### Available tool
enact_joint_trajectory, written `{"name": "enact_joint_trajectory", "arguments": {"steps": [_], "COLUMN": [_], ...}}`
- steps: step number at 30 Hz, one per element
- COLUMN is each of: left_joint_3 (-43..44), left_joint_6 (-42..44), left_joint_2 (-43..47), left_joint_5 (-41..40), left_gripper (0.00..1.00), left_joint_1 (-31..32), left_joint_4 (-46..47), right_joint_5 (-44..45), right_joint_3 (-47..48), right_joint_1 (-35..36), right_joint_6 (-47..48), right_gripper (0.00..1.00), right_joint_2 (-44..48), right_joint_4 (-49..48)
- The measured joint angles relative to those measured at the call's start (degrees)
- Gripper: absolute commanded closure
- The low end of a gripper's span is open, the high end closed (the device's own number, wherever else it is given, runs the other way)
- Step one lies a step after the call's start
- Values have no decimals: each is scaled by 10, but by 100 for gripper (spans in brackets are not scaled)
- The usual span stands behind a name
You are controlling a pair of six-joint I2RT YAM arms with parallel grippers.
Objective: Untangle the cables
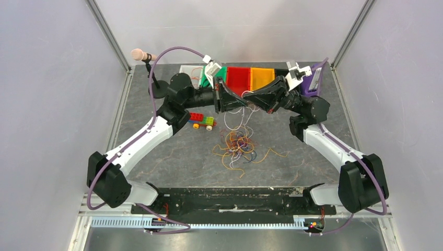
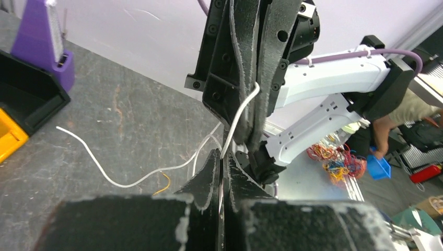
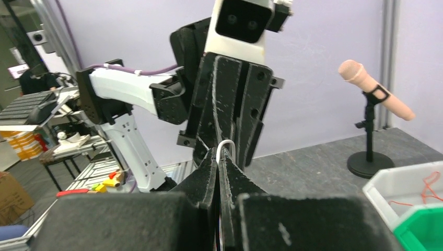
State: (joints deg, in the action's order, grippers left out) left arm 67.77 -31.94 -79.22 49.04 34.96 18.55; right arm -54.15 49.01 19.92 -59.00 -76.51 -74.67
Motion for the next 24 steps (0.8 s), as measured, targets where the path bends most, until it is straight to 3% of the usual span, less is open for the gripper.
{"name": "enact_joint_trajectory", "arguments": {"steps": [4, 5, 8, 11, 15, 19, 24], "left_joint_3": [1, 1, 3, 8, 23, 32, 43], "left_joint_6": [-6, -12, -23, -27, -27, -28, -28], "left_joint_2": [6, 9, 12, 12, 12, 12, 12], "left_joint_5": [-11, -16, -36, -58, -92, -136, -201], "left_gripper": [98, 98, 98, 98, 98, 98, 98], "left_joint_1": [-20, -29, -47, -53, -52, -52, -39], "left_joint_4": [0, 0, 1, -2, -23, -49, -92], "right_joint_5": [-5, -8, -20, -42, -57, -2, 72], "right_joint_3": [-9, -15, -41, -48, -34, 15, 73], "right_joint_1": [-32, -41, -51, -50, -59, -66, -51], "right_joint_6": [12, 17, 25, 31, 115, 276, 412], "right_gripper": [99, 95, 74, 33, 3, 2, 2], "right_joint_2": [-1, -2, -7, -17, -13, 17, 48], "right_joint_4": [9, 11, 17, 26, 111, 265, 356]}}
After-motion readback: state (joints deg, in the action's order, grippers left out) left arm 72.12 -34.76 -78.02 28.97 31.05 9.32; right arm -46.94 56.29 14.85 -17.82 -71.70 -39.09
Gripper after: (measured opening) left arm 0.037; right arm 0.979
